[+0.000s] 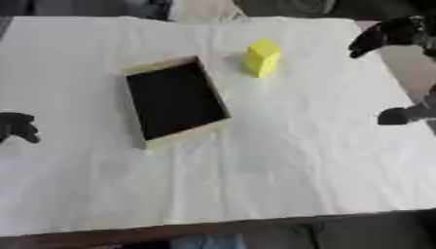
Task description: Pick up objects on the table and place them in the box.
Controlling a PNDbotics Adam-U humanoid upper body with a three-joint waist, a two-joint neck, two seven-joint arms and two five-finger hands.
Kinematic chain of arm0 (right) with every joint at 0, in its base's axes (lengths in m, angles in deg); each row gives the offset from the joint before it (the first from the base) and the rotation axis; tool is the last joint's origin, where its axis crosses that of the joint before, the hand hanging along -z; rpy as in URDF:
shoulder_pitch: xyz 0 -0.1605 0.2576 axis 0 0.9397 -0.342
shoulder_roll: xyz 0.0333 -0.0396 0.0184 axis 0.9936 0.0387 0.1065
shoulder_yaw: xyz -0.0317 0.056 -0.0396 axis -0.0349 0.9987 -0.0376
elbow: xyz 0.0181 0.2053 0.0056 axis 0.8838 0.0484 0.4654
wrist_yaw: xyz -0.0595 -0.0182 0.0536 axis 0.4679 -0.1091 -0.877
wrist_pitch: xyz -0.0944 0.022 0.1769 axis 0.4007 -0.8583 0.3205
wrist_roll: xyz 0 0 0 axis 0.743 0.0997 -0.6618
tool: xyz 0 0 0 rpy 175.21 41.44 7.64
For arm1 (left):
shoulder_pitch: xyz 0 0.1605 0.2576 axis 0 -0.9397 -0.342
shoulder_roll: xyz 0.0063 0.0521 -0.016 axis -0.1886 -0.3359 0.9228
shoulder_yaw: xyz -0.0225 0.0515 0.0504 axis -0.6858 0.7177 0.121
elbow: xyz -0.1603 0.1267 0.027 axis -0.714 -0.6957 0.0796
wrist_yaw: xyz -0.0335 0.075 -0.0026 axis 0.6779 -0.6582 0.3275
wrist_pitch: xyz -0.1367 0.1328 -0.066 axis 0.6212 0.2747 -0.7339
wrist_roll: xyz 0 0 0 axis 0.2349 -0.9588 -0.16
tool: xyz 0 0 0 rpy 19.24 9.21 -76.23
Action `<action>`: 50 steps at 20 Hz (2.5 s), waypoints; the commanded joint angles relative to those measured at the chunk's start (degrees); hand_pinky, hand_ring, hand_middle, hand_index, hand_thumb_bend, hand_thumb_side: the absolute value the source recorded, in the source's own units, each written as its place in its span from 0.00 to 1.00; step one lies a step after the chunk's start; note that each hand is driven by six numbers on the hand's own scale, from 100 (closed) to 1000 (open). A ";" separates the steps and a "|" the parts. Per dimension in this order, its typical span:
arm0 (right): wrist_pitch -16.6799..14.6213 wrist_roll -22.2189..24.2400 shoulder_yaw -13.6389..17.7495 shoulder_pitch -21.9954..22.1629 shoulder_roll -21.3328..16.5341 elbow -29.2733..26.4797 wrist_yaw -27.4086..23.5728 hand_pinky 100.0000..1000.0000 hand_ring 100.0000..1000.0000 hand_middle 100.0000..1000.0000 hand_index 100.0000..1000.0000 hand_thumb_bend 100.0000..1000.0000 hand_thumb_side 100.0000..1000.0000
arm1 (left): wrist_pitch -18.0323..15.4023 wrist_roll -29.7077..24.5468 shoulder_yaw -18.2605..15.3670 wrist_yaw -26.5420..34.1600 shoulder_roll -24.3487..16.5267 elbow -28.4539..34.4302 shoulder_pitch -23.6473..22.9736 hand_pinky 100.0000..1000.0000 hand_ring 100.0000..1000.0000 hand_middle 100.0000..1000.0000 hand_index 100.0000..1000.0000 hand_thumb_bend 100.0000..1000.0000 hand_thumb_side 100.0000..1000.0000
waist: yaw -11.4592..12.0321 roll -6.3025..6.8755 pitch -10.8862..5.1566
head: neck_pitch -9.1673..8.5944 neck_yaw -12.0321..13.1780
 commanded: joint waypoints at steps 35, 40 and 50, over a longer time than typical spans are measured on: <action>-3.33 -2.39 -1.94 -19.90 -0.04 31.60 -0.90 0.82 0.82 0.77 0.83 0.41 0.54 | -1.21 -4.47 4.35 1.37 -1.74 1.20 4.17 0.77 0.51 0.50 0.70 0.12 0.93 | 7.29 -1.30 1.30 | -1.34 -6.07; -3.41 -2.64 -2.23 -21.43 1.13 34.61 -0.46 0.81 0.82 0.77 0.83 0.38 0.56 | -1.45 -6.06 5.58 2.05 -1.48 1.36 5.73 0.77 0.52 0.50 0.70 0.12 0.93 | 9.68 -1.79 2.00 | -1.63 -7.63; -3.39 -3.00 -2.89 -24.18 2.98 37.28 0.56 0.81 0.81 0.77 0.84 0.34 0.59 | -1.75 -7.45 6.56 2.70 -1.17 1.63 7.08 0.77 0.52 0.51 0.70 0.12 0.93 | 11.64 -1.75 3.07 | -2.19 -9.12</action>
